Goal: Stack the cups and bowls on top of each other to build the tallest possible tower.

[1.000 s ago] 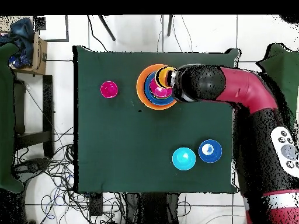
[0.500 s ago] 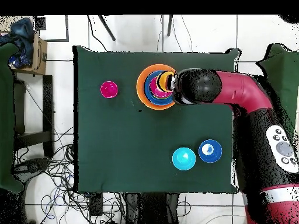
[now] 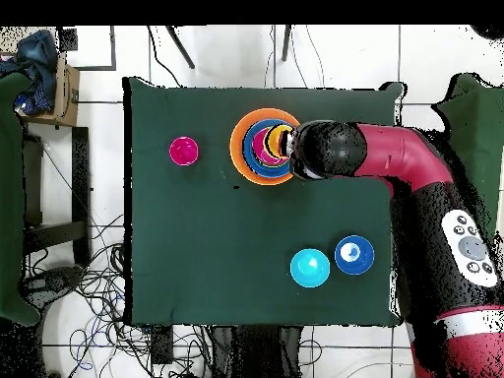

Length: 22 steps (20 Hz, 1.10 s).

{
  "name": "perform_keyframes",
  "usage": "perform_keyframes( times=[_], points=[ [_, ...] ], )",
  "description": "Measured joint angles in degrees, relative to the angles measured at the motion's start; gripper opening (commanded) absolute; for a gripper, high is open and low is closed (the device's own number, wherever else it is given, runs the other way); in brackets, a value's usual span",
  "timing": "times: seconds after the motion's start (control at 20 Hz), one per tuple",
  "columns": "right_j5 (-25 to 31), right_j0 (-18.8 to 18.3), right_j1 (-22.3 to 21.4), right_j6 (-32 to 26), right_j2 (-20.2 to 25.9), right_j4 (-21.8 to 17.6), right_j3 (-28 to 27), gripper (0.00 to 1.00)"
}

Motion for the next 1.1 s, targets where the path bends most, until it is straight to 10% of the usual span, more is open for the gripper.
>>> perform_keyframes(
  times=[1.1],
  points=[
    [-3.96, -0.22, 3.41, 0.0, 0.14, -4.41, 1.51, 0.0]
  ],
)
